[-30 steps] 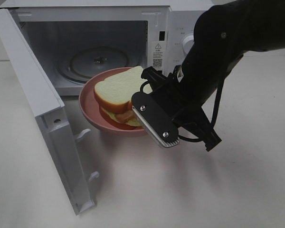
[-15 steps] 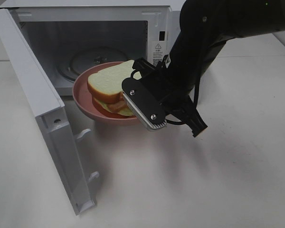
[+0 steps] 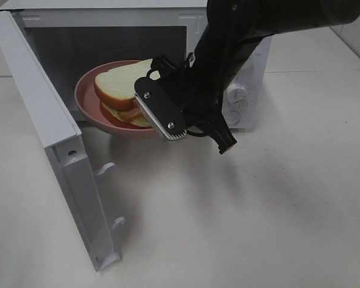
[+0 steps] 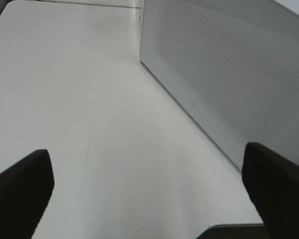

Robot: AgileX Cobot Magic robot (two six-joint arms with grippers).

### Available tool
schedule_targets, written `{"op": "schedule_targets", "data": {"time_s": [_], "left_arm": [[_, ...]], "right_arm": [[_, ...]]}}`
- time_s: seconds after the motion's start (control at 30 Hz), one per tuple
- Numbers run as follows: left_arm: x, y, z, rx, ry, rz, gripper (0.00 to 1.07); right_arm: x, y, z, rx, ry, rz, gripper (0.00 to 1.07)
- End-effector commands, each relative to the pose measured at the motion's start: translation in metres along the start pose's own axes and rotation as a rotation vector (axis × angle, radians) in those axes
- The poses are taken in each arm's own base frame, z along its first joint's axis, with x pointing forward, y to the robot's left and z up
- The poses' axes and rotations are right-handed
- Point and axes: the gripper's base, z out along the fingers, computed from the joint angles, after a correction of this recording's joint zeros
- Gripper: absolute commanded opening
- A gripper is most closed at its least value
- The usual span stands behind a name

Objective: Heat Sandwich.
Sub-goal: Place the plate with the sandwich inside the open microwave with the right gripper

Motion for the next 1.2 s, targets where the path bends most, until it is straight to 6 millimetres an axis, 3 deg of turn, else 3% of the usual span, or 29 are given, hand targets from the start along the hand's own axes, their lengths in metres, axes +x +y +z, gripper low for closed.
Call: {"op": "schedule_targets", "data": {"time_s": [0.03,0.77,1.2], "left_arm": [[0.001,-0.001,-0.002,0.003,-0.029,-0.003,0.98],[0.001,-0.001,-0.002,0.003,-0.029,-0.003,0.98],[0.001,-0.001,-0.002,0.003,-0.029,-0.003,0.98]], "right_arm": [[0.001,-0.009,-0.001,0.032,-0.005,-0.005,0.00],[0.004,-0.048,0.028,0.039,-0.007,0.019,0.00],[0.008,-0.086,0.041,0.092,0.010,0.127,0.02]]}}
